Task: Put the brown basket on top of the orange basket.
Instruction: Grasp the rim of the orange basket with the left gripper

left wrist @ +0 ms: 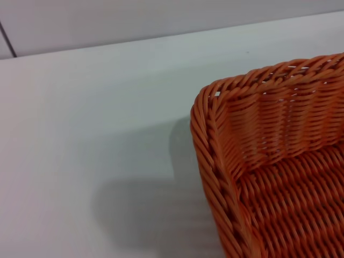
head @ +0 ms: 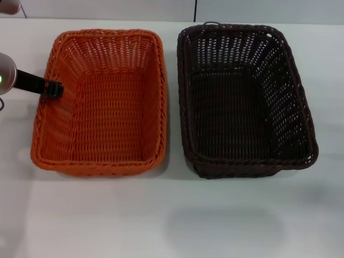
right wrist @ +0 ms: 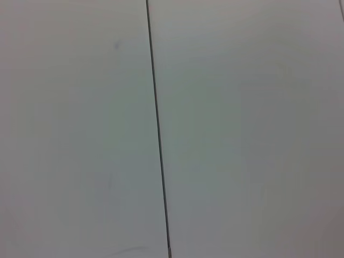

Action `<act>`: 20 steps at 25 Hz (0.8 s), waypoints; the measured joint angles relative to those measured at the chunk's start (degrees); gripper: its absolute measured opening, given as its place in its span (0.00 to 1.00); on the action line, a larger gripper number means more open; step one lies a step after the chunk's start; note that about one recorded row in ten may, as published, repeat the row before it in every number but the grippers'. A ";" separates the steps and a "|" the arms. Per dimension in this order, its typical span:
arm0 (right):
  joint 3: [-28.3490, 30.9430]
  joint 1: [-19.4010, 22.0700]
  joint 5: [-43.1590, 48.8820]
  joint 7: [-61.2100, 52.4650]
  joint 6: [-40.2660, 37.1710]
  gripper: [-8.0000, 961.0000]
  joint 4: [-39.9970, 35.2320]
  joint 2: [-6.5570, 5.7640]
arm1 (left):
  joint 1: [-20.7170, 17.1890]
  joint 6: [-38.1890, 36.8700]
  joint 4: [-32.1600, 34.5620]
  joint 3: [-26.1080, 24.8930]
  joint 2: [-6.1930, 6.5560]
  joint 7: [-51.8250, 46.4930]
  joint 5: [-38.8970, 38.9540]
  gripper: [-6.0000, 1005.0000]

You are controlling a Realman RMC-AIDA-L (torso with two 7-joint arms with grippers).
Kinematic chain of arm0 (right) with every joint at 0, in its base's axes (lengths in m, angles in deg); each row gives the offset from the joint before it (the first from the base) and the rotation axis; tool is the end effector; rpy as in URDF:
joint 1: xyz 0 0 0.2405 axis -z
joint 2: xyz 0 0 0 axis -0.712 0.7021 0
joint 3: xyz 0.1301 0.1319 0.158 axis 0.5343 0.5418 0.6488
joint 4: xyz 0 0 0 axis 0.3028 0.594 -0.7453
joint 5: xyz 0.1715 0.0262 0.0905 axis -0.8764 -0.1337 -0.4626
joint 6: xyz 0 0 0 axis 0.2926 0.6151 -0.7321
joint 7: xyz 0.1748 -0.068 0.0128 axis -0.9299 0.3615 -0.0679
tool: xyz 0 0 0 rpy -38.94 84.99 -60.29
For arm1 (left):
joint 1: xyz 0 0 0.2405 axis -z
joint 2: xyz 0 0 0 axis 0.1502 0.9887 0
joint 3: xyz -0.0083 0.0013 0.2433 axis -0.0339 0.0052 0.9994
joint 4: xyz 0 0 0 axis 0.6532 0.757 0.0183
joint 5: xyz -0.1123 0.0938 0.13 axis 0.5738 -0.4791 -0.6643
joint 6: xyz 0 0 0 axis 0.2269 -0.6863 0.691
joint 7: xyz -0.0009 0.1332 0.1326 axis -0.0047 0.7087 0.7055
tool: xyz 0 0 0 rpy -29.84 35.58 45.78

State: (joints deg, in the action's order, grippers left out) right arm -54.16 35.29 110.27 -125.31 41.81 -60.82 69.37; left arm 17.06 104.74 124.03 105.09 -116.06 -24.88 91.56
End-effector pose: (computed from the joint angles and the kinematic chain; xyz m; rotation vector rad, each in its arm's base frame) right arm 0.3299 0.2996 0.0544 -1.0944 0.5339 0.6666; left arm -0.2652 0.3844 0.0252 -2.0095 -1.2088 0.2105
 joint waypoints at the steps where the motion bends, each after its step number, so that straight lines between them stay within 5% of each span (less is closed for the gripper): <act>1: 0.00 -0.06 0.00 0.00 0.00 0.79 0.02 0.00 | 0.05 0.08 0.06 0.01 -0.01 0.43 0.07 0.33; 5: 0.01 -0.15 0.00 0.00 0.00 0.79 0.07 0.00 | 0.02 0.78 1.31 -0.60 -0.02 3.92 0.97 0.25; 9: 0.01 -0.07 0.00 0.00 0.05 0.79 -0.13 0.00 | 1.26 3.42 1.62 -7.36 0.03 17.17 7.70 0.25; 18: -0.02 0.39 0.32 0.00 0.92 0.79 -0.79 0.03 | 13.11 13.19 -7.11 -24.17 3.02 40.91 10.92 0.23; 20: -0.12 0.56 0.34 0.00 1.44 0.79 -0.90 0.10 | 13.11 13.19 -7.11 -24.17 3.02 40.91 10.92 0.23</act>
State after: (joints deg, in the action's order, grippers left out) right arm -54.28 35.85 110.60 -125.31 43.25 -61.72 69.46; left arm 30.17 117.93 116.92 80.92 -113.04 16.03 102.48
